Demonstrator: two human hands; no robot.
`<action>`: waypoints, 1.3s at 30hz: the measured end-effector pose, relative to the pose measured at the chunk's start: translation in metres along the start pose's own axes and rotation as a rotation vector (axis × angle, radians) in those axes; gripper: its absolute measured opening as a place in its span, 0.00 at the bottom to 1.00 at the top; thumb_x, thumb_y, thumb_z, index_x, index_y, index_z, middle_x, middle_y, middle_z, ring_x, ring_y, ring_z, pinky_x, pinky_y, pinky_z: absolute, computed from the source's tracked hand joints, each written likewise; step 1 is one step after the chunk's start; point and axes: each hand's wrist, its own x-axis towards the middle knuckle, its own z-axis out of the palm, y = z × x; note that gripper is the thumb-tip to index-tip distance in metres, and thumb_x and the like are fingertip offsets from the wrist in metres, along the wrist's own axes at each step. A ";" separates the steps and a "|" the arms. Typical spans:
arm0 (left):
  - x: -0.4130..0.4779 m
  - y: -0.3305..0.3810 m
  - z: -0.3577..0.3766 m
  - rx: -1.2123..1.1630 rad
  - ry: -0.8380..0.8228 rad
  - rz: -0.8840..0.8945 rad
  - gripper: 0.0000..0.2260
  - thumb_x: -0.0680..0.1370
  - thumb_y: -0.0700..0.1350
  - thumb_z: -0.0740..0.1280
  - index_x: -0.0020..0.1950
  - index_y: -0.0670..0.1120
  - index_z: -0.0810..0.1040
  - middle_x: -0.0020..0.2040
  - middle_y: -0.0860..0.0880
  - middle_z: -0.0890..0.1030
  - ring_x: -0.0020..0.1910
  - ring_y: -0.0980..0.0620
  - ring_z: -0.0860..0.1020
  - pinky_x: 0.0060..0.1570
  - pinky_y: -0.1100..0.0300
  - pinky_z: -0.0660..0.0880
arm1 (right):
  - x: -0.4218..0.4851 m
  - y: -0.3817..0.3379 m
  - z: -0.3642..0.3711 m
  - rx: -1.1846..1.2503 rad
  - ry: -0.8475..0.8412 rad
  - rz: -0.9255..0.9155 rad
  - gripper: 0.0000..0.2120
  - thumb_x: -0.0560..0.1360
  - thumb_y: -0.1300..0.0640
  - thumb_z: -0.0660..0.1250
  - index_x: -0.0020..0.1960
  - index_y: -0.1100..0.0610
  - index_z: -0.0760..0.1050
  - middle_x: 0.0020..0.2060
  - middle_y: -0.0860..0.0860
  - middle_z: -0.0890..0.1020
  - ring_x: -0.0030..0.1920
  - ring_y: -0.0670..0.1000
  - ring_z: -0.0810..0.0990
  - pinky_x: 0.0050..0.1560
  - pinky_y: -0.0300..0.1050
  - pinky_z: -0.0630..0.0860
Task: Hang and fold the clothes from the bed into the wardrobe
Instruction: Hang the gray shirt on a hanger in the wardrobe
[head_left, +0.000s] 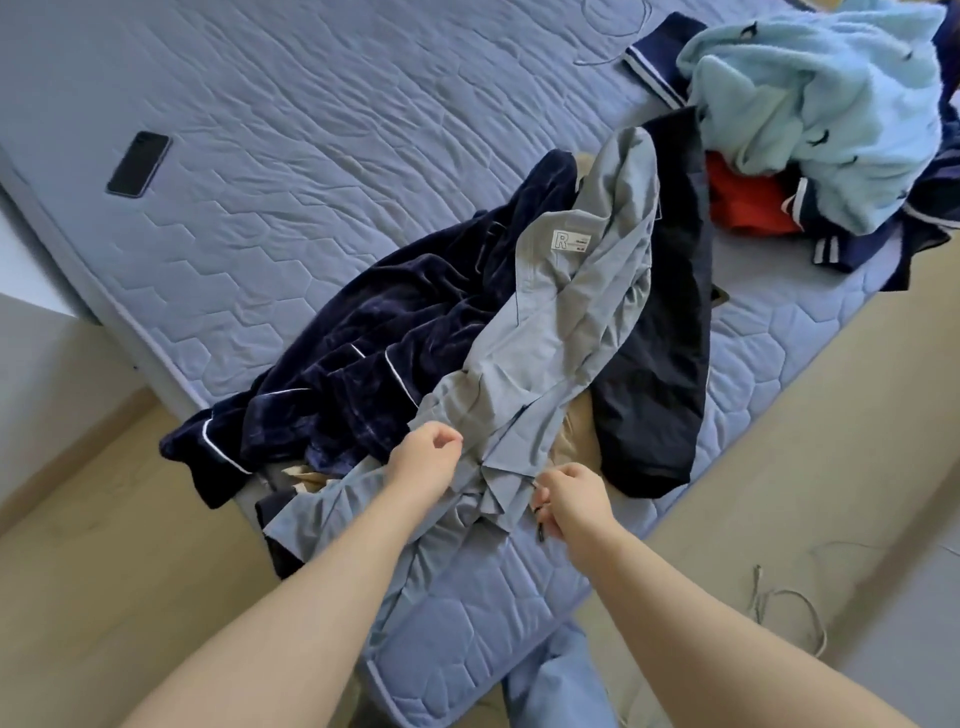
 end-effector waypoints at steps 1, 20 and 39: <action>0.014 0.003 0.006 0.088 0.022 0.023 0.05 0.79 0.44 0.59 0.47 0.51 0.73 0.54 0.50 0.74 0.47 0.50 0.76 0.44 0.57 0.73 | 0.012 -0.003 -0.002 0.010 -0.009 0.018 0.11 0.76 0.66 0.56 0.36 0.57 0.62 0.30 0.53 0.69 0.26 0.50 0.64 0.25 0.39 0.59; 0.144 0.020 0.072 0.531 -0.159 0.310 0.22 0.74 0.34 0.59 0.63 0.54 0.68 0.52 0.46 0.75 0.38 0.48 0.73 0.35 0.57 0.67 | 0.133 0.014 -0.023 0.065 0.173 -0.045 0.08 0.77 0.64 0.55 0.43 0.55 0.70 0.36 0.52 0.76 0.30 0.49 0.70 0.34 0.42 0.69; 0.088 -0.065 -0.021 0.186 -0.655 -0.047 0.08 0.77 0.52 0.65 0.44 0.48 0.77 0.44 0.50 0.77 0.43 0.54 0.73 0.42 0.60 0.72 | 0.090 0.004 0.054 -0.003 0.010 -0.160 0.19 0.75 0.69 0.59 0.62 0.54 0.67 0.59 0.51 0.75 0.52 0.53 0.73 0.51 0.44 0.72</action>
